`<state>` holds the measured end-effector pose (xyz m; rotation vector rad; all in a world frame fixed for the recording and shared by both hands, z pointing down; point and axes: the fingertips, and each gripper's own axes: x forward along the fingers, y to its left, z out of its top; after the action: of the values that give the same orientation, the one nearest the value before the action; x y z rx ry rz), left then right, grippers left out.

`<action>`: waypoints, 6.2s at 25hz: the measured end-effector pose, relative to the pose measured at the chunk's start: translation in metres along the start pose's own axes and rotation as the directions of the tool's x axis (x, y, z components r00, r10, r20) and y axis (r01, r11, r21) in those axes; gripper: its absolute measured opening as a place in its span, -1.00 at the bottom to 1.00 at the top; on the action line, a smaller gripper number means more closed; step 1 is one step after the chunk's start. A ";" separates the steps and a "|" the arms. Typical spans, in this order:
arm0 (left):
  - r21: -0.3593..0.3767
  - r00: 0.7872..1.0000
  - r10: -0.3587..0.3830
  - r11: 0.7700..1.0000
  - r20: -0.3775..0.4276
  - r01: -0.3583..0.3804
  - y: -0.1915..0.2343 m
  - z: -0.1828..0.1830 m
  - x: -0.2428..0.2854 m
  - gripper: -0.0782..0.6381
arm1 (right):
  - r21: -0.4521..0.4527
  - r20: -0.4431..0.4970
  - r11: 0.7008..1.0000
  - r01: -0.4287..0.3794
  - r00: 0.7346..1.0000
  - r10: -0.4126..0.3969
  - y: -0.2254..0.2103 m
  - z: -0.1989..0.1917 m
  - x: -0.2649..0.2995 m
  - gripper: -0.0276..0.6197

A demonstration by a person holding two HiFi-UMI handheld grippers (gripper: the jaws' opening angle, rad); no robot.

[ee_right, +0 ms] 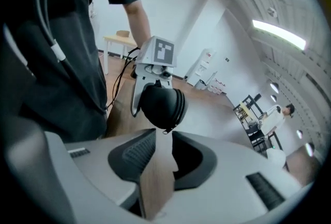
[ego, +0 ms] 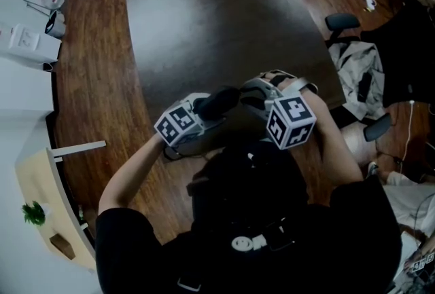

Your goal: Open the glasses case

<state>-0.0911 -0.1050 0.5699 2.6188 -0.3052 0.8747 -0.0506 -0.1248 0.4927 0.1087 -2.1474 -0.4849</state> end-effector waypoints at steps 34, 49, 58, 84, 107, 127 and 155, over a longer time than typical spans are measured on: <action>-0.436 0.887 -0.037 0.879 -0.461 -0.191 -0.019 -0.009 -0.028 -0.05 | 0.321 0.052 0.868 0.379 0.908 -0.416 -0.019 -0.020 0.047 -0.45; -0.487 0.982 0.029 0.865 -0.188 -0.119 -0.022 0.018 -0.006 -0.05 | 0.191 0.068 0.920 0.343 0.930 -0.361 -0.010 -0.020 0.031 -0.84; -0.524 0.976 0.047 0.848 0.212 0.074 -0.018 0.062 -0.004 -0.04 | 0.123 0.140 0.967 0.224 0.960 -0.241 0.017 0.005 0.028 -0.84; -0.179 0.970 -0.196 0.959 0.146 0.221 -0.003 0.048 -0.052 0.36 | -0.589 0.013 0.785 0.195 0.973 -0.232 0.000 -0.003 -0.030 -0.84; -0.121 0.947 -0.253 0.953 0.197 0.279 -0.021 0.057 -0.055 -0.02 | -0.695 0.030 0.701 0.160 0.981 -0.194 0.001 0.025 0.003 -0.84; -0.314 0.858 -0.080 0.910 0.508 0.271 0.009 0.069 -0.095 -0.01 | -0.390 0.076 0.838 0.382 0.920 -0.384 -0.042 0.017 -0.005 -0.84; 0.127 1.000 0.012 0.992 0.028 -0.015 -0.016 0.047 -0.053 0.07 | -0.789 0.124 0.532 0.308 0.927 -0.353 -0.043 0.057 -0.019 -0.84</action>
<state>-0.1025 -0.1049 0.4987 2.7510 -0.2836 0.8907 -0.0896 -0.1423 0.4317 0.0166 -1.6523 -1.6267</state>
